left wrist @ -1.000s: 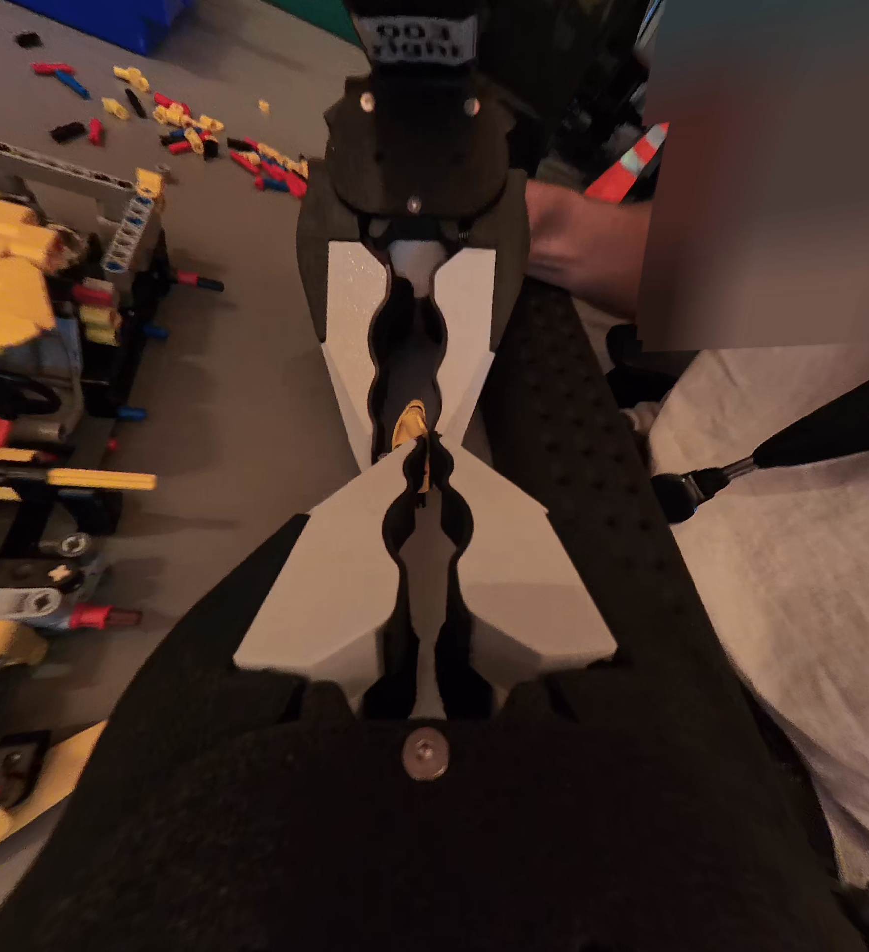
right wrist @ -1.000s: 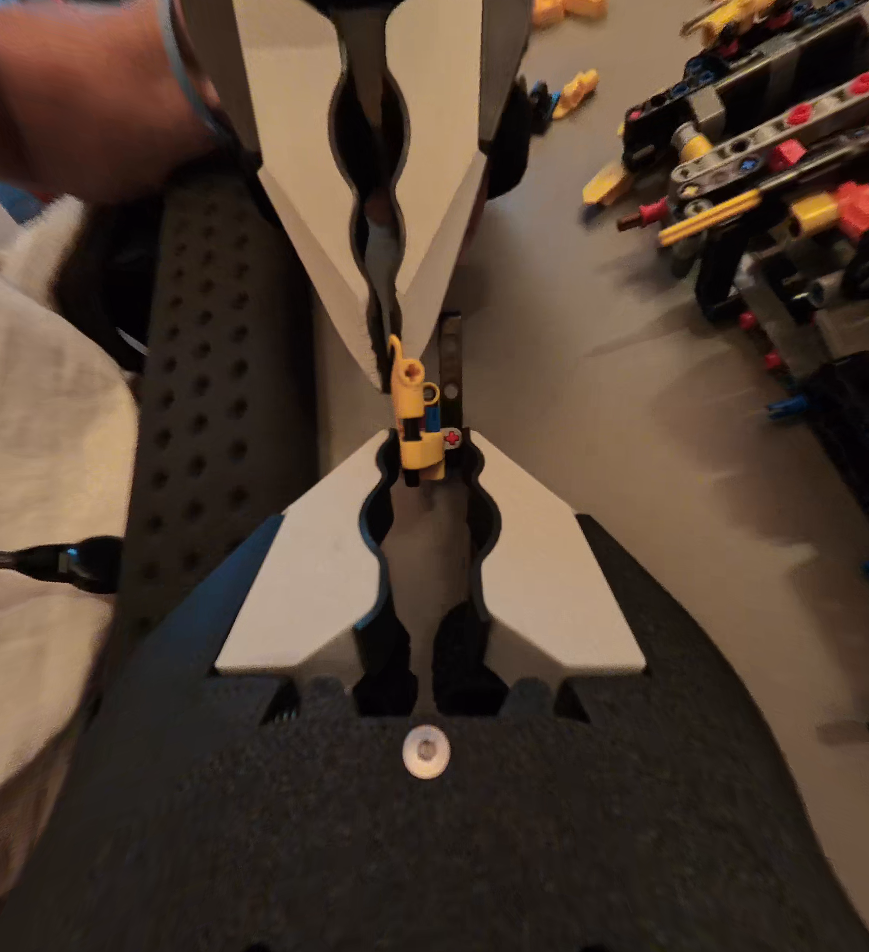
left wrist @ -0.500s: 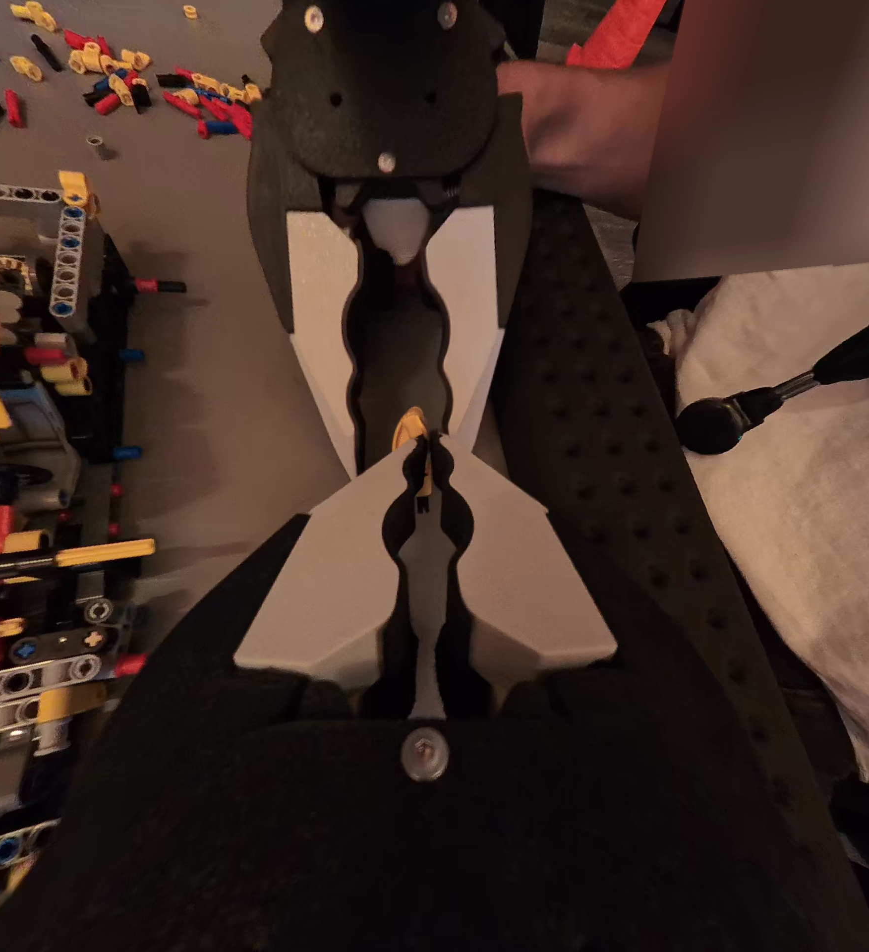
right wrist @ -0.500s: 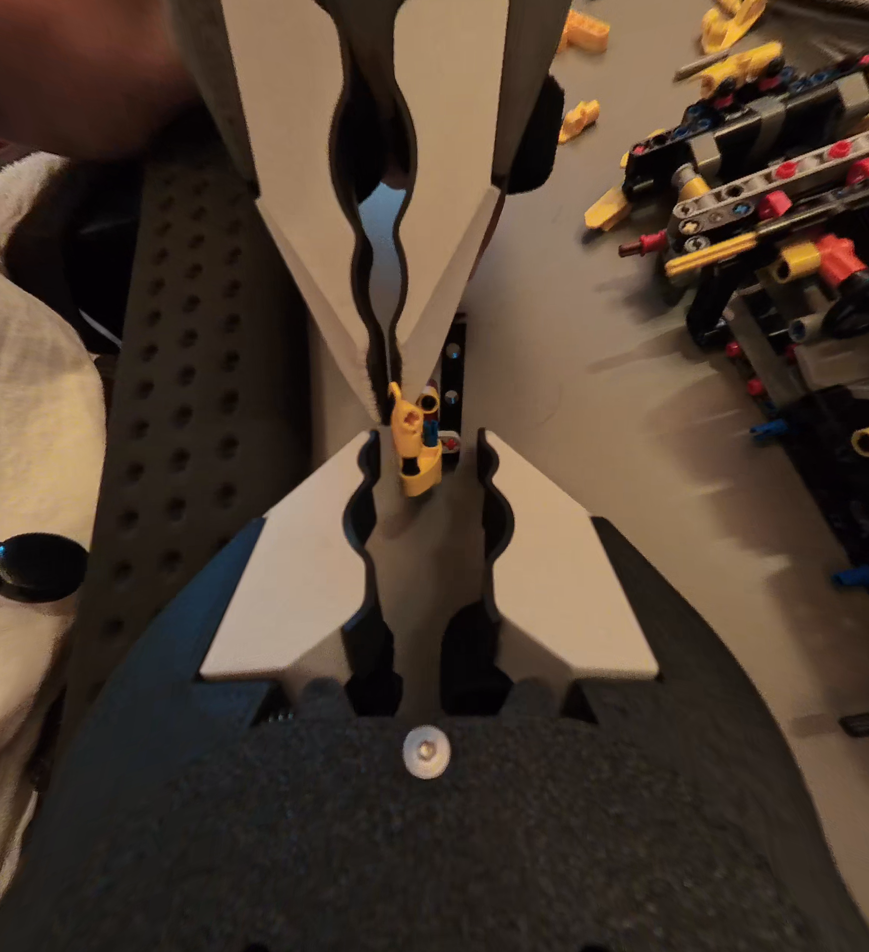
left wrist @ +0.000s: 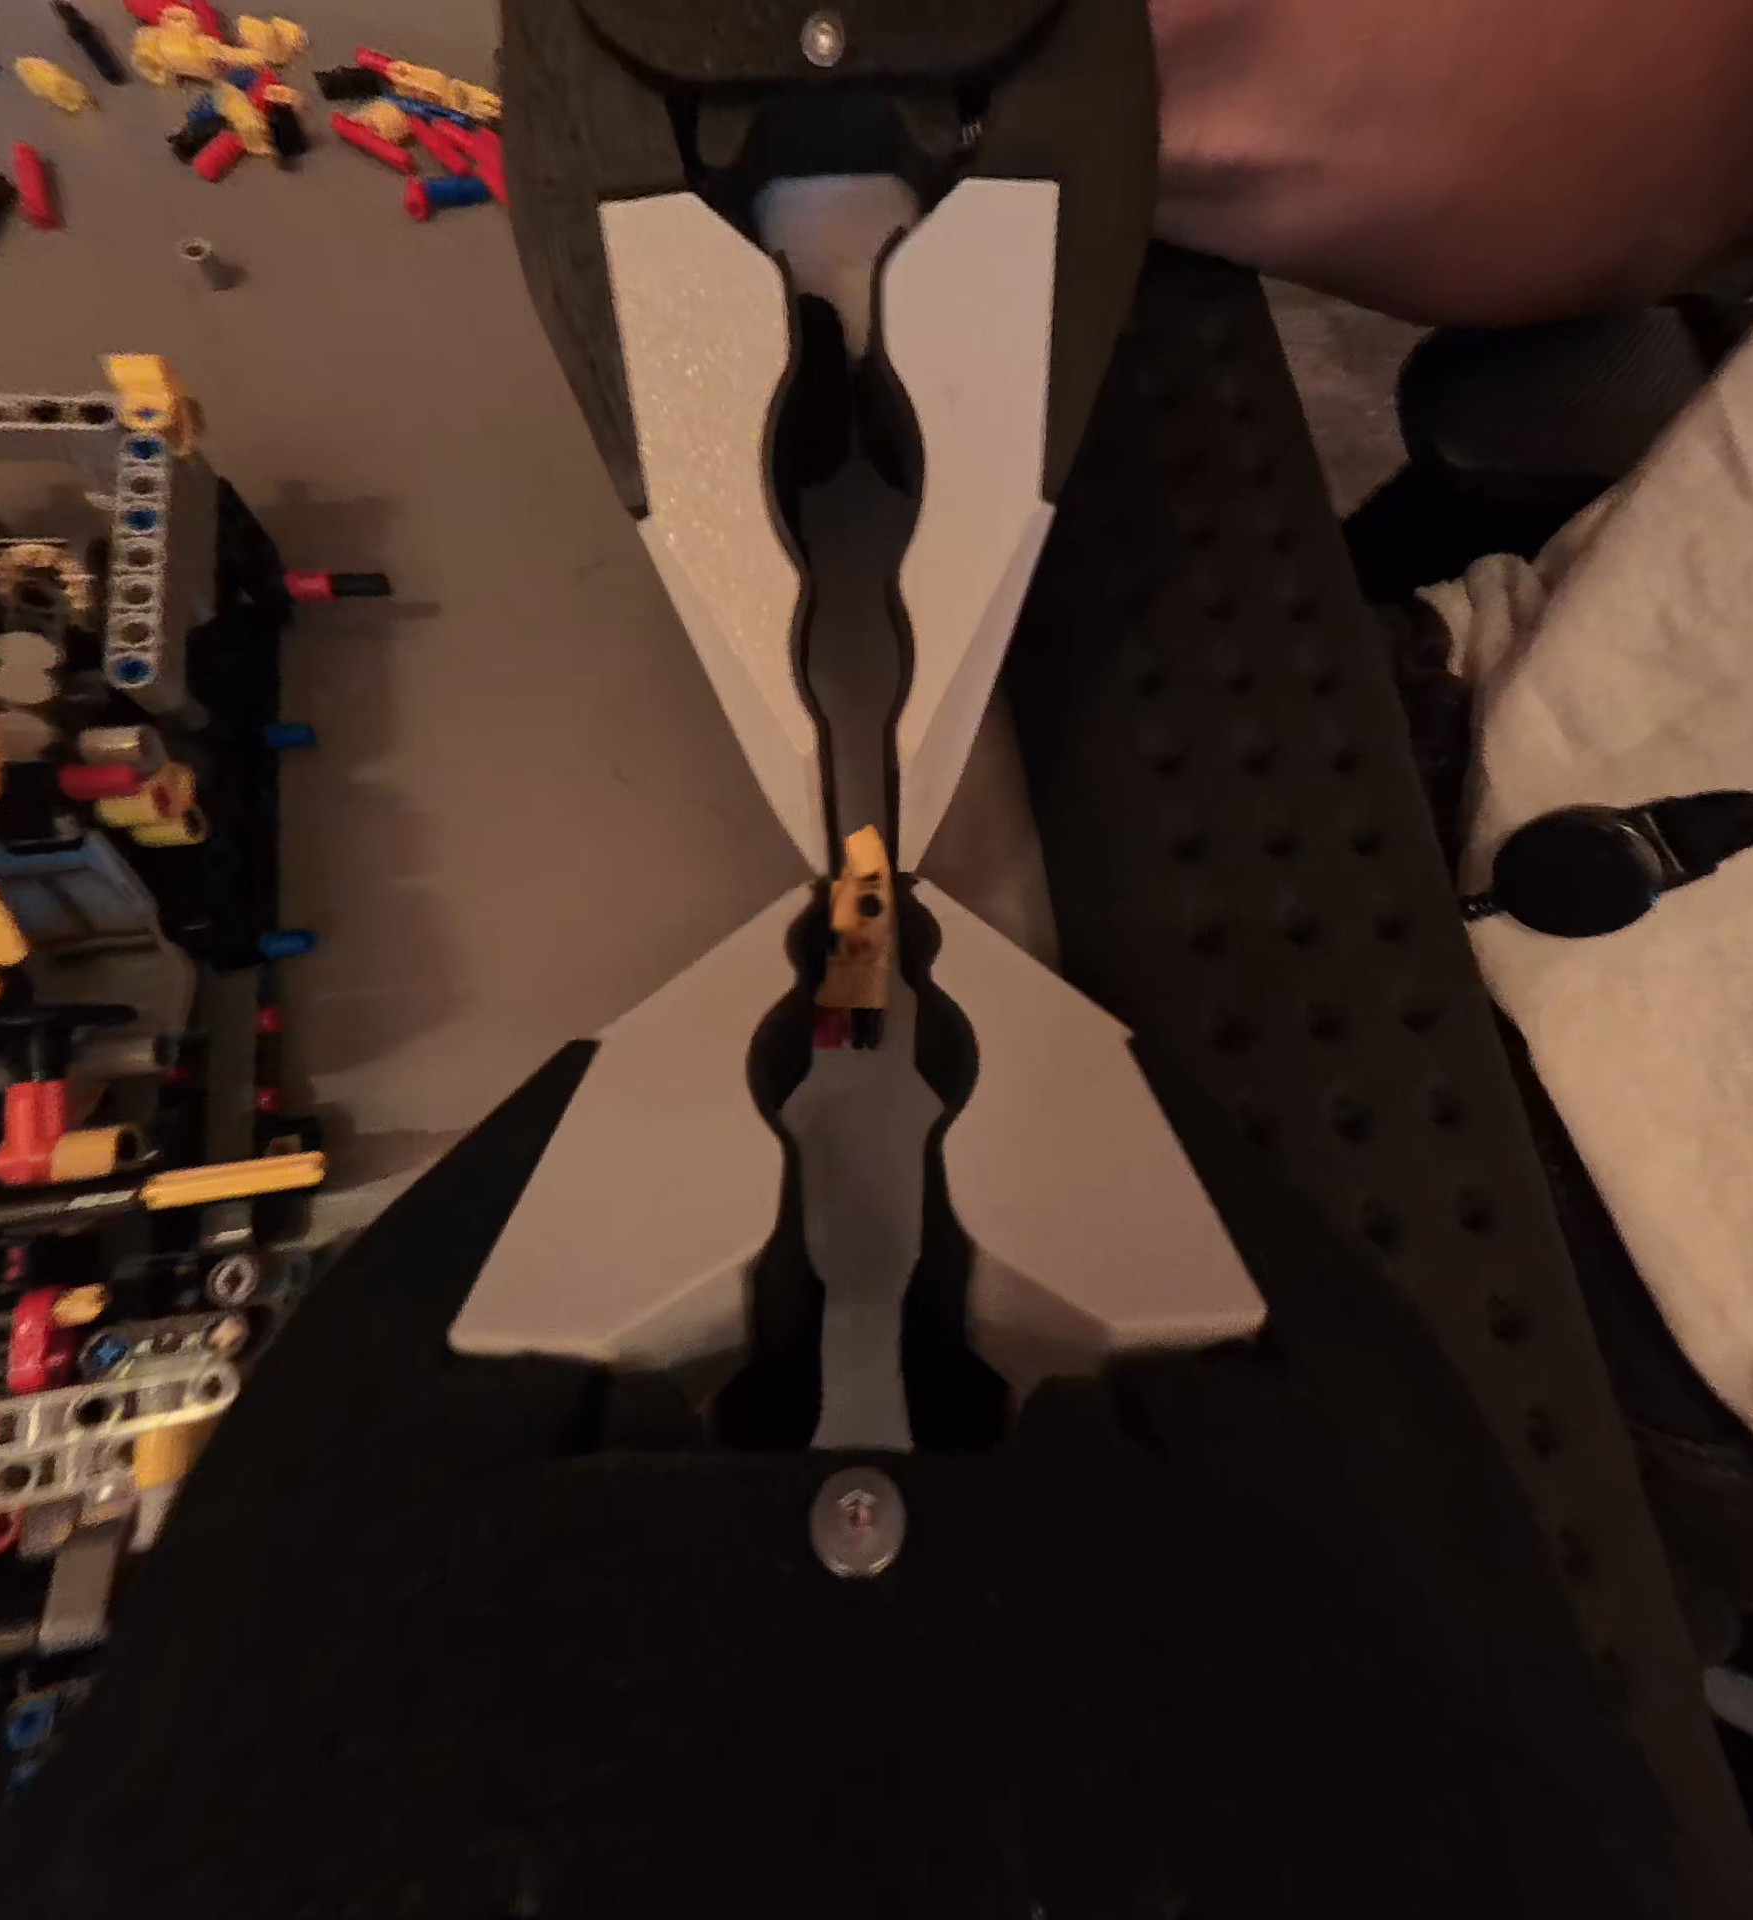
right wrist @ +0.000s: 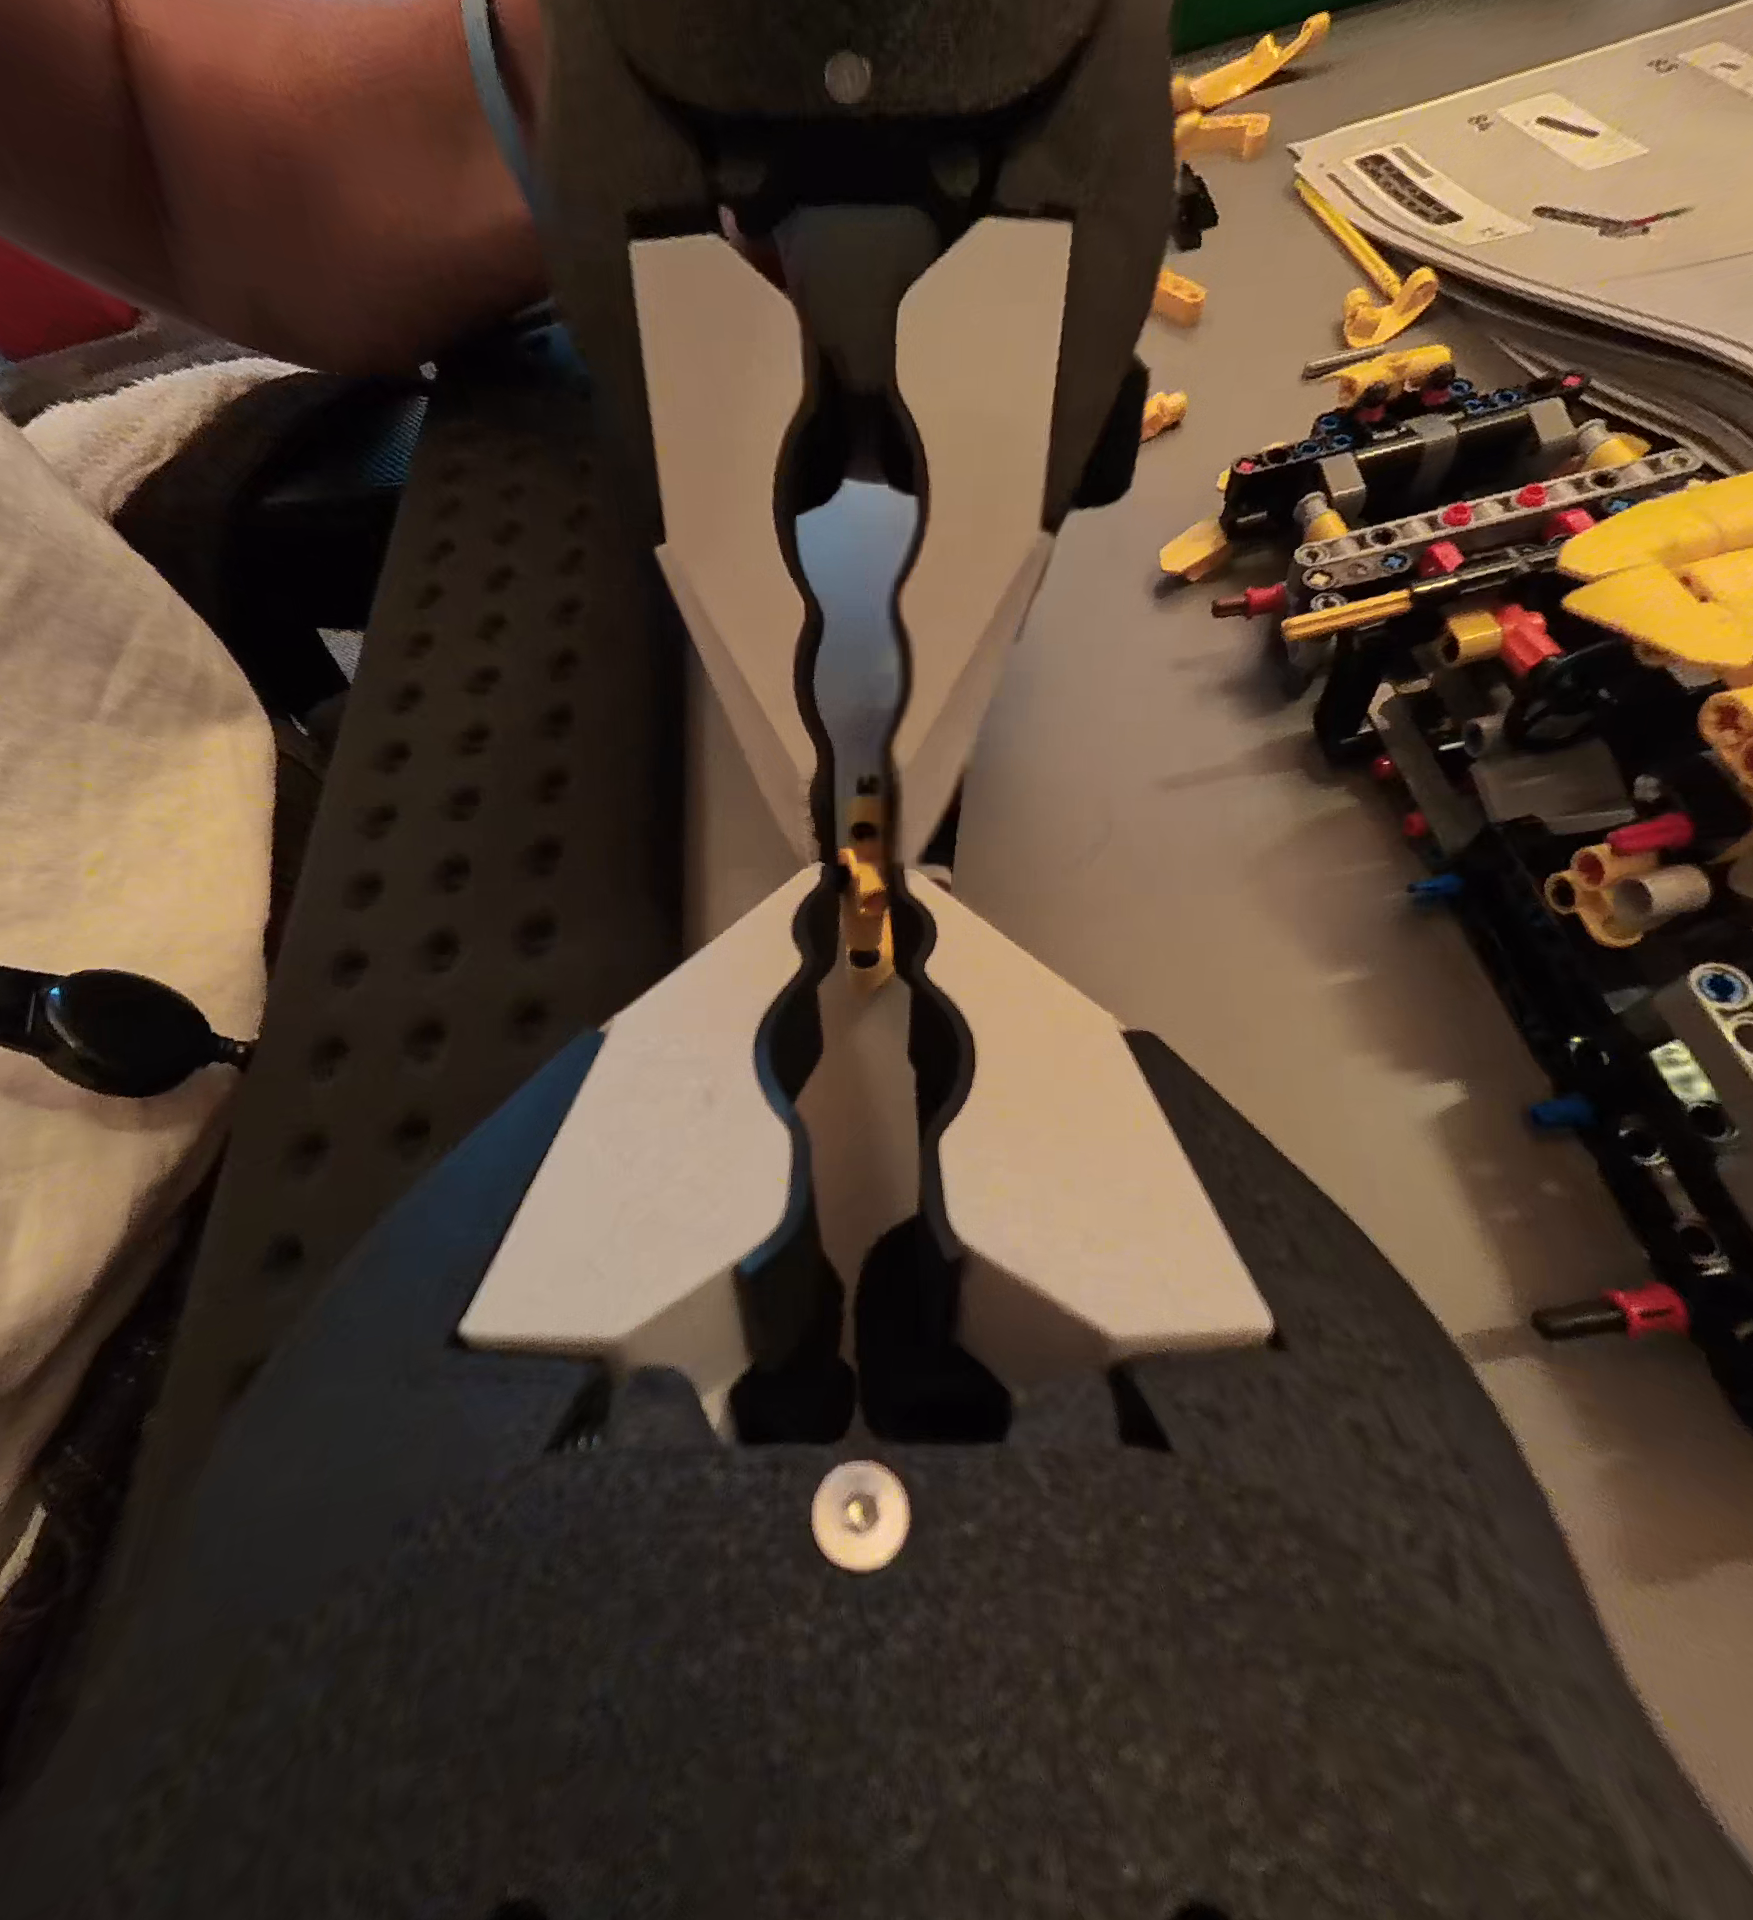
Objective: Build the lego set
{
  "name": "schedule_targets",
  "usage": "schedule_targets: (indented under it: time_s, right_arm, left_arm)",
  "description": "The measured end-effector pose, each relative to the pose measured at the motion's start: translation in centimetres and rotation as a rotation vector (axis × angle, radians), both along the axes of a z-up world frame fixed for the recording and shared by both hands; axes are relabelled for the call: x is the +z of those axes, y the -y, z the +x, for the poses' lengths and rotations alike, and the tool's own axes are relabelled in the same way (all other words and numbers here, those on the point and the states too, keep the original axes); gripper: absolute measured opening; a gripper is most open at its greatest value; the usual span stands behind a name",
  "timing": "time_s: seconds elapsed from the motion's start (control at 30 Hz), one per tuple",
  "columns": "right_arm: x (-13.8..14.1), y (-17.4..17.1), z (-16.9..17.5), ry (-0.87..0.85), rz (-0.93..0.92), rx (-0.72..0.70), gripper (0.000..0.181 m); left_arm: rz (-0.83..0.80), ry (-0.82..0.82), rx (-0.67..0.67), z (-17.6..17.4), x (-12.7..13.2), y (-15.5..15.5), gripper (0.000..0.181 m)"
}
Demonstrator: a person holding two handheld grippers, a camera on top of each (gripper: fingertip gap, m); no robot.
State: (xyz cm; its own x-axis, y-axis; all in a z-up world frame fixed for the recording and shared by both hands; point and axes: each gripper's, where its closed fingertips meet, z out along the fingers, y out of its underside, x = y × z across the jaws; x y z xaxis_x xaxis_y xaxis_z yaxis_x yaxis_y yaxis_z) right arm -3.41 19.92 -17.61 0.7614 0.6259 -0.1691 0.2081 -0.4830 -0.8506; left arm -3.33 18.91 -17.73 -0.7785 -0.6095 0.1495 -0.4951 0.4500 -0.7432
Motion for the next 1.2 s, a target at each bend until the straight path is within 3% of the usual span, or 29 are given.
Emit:
schedule_targets:
  time_s: [0.07, 0.2, 0.3, 0.37, 0.5, 0.63, 0.87, 1.07, 1.2]
  right_arm:
    - [0.0, 0.0, 0.0, 0.002, -0.001, 0.004, 0.008]
    - [-0.8, 0.2, 0.1, 0.037, -0.015, 0.003, 0.007]
    - [-0.8, 0.3, 0.2, 0.038, -0.007, -0.001, 0.007]
    - [-0.8, 0.3, 0.2, 0.031, -0.018, 0.000, 0.007]
    - [-0.9, 0.4, 0.1, 0.023, -0.017, 0.008, 0.007]
    - [-0.9, 0.3, 0.5, 0.036, -0.008, -0.011, 0.008]
    - [-0.1, -0.3, 0.2, 0.071, 0.017, -0.021, 0.021]
    - [-1.5, 0.1, -0.2, 0.308, -0.105, 0.044, 0.017]
    - [-1.7, 0.1, 0.0, 0.308, -0.128, 0.026, 0.008]
  left_arm:
    - [-0.011, 0.050, 0.052, 0.0, 0.6, -0.4, 0.034]
    - [-0.140, 0.132, 0.166, -0.9, 2.7, -2.1, 0.037]
    - [-0.082, 0.061, 0.213, -0.5, -0.4, -3.4, 0.059]
    - [-0.062, 0.040, 0.177, -0.1, -1.4, -3.0, 0.063]
    - [-0.062, 0.029, 0.038, 0.5, -1.8, -1.5, 0.062]
    - [-0.018, -0.016, -0.035, 0.2, -3.0, -1.4, 0.026]
    - [-0.003, 0.015, 0.006, -0.2, -3.0, -1.1, 0.025]
    - [0.009, 0.024, 0.025, 0.0, -3.0, -1.0, 0.025]
    - [0.015, 0.041, 0.046, 0.2, -3.1, -1.1, 0.025]
